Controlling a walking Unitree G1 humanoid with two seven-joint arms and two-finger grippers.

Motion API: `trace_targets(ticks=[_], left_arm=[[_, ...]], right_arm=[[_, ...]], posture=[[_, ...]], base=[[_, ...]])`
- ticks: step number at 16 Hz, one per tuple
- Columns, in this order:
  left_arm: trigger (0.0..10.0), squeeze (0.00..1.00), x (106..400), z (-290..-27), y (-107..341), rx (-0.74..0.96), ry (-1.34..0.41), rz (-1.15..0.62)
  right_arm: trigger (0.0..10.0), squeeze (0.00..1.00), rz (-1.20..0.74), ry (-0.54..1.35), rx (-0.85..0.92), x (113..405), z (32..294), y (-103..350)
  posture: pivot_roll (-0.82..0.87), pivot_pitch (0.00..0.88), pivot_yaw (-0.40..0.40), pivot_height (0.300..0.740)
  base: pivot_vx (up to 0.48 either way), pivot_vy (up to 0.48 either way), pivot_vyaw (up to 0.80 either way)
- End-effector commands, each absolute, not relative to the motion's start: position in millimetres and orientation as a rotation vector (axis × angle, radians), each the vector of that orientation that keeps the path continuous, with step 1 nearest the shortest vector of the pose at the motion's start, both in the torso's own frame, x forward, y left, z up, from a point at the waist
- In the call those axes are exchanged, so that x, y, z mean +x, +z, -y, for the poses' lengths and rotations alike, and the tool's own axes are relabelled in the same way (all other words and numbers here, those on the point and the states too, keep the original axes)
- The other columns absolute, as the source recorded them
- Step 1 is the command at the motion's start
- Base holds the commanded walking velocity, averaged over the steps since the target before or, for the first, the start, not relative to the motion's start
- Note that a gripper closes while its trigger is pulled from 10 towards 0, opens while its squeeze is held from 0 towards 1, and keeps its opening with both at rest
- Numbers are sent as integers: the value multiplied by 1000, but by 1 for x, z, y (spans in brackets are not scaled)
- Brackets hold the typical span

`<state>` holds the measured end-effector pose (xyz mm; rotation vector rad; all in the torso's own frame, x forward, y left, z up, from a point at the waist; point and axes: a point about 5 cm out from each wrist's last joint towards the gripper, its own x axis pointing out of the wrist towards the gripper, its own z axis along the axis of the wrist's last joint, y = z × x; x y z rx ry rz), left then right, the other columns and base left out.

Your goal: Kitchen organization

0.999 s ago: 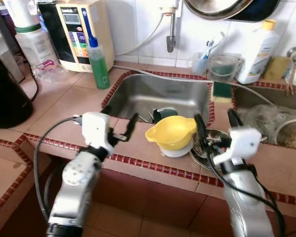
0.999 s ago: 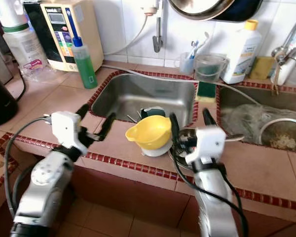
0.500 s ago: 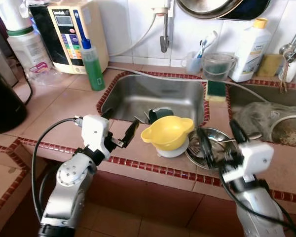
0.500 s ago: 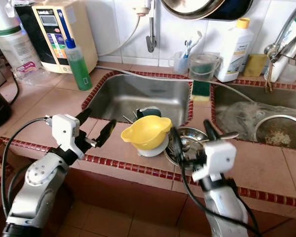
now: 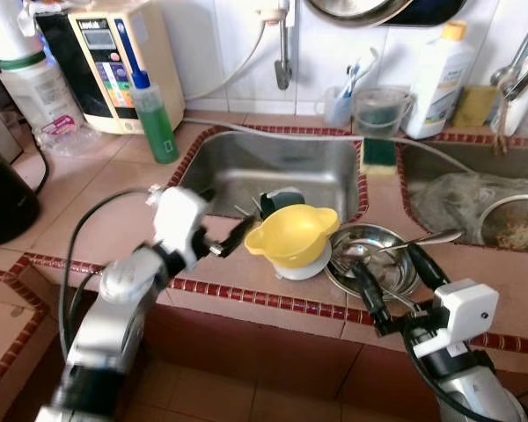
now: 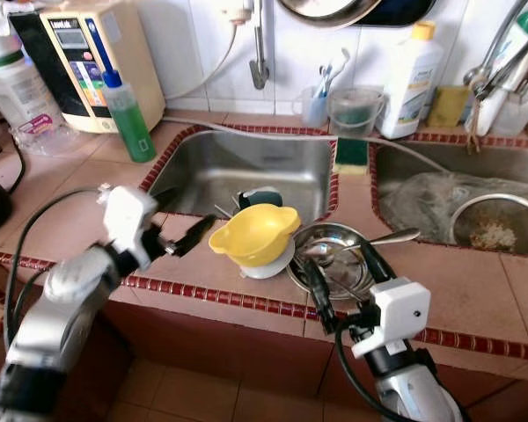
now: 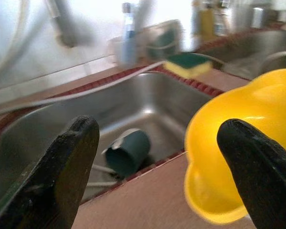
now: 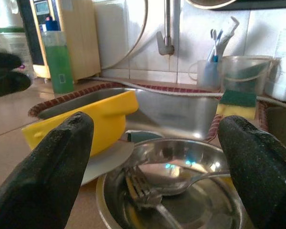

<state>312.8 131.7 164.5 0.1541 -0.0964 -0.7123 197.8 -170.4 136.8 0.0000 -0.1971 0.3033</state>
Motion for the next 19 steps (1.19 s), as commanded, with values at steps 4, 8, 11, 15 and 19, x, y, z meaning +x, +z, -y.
trace_targets(ticks=[4, 8, 11, 15, 19], left_arm=[[10000, 0, 307, -136, 172, 261, -880, 127], [10000, 0, 292, -137, 169, 361, -1056, 95], [10000, 0, 287, -137, 162, 481, -1123, 76], [10000, 0, 282, -128, 156, 589, -1171, 96], [10000, 0, 286, -118, 150, 633, -1138, 105]], right_arm=[[10000, 0, 195, 332, -2, 189, 171, 142], [10000, 0, 168, 338, -8, 184, 173, 139], [10000, 0, 147, 353, -28, 184, 177, 137], [10000, 0, 130, 368, -41, 183, 178, 135], [10000, 0, 121, 382, -48, 183, 177, 134]], posture=[[-278, 118, 131, 740], [-278, 125, 129, 740], [-280, 123, 126, 740], [-283, 120, 122, 740], [-285, 112, 120, 740]], base=[[0, 0, 0], [0, 0, 0], [0, 0, 0], [0, 0, 0], [0, 0, 0]])
